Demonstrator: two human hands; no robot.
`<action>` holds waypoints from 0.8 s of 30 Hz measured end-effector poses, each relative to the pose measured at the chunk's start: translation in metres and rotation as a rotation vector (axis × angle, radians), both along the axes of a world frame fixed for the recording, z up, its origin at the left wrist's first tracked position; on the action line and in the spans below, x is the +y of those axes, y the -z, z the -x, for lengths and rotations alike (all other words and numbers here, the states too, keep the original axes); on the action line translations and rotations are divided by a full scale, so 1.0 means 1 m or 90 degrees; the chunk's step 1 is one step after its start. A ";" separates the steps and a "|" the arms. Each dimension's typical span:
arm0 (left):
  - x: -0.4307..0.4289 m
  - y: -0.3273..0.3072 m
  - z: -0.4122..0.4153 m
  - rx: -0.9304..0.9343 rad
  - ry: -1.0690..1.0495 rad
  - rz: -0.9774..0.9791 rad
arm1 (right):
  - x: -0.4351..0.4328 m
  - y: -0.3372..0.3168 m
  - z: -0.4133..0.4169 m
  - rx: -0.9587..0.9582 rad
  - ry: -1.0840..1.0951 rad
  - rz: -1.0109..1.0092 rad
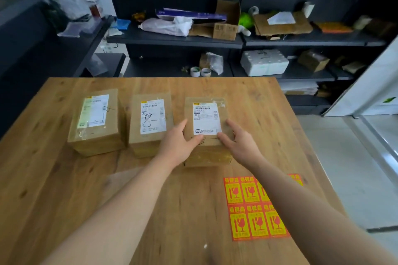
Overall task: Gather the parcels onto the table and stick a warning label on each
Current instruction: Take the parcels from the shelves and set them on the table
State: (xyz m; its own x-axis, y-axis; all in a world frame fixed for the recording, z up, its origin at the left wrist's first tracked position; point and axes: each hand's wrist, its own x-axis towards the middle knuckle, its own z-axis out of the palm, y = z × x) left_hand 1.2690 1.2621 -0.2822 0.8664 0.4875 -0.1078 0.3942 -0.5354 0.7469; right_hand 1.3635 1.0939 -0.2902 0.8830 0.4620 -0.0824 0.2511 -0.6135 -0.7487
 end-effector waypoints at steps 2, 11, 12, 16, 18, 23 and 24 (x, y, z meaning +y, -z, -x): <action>0.004 0.008 -0.007 0.024 0.004 -0.018 | 0.005 0.011 -0.006 0.007 -0.004 0.008; 0.004 0.031 -0.027 0.053 0.039 -0.074 | 0.014 0.036 -0.022 0.039 -0.033 0.035; 0.003 0.032 -0.028 0.052 0.048 -0.088 | 0.014 0.038 -0.022 0.034 -0.037 0.043; 0.000 0.030 -0.028 0.043 0.057 -0.144 | 0.016 0.036 -0.020 -0.012 -0.060 0.082; -0.002 0.026 -0.027 0.046 0.073 -0.203 | 0.016 0.032 -0.018 -0.057 -0.074 0.118; -0.010 0.008 -0.009 0.041 0.100 -0.355 | 0.012 0.011 -0.002 -0.202 -0.138 0.166; -0.013 0.003 -0.002 0.037 0.099 -0.375 | 0.010 0.006 0.002 -0.228 -0.155 0.178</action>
State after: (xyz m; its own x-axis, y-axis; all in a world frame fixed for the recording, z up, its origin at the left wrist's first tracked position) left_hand 1.2712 1.2493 -0.2854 0.9327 0.3485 0.0923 0.3101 -0.9060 0.2880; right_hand 1.3619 1.1043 -0.2967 0.7479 0.6615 0.0556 0.6225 -0.6698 -0.4047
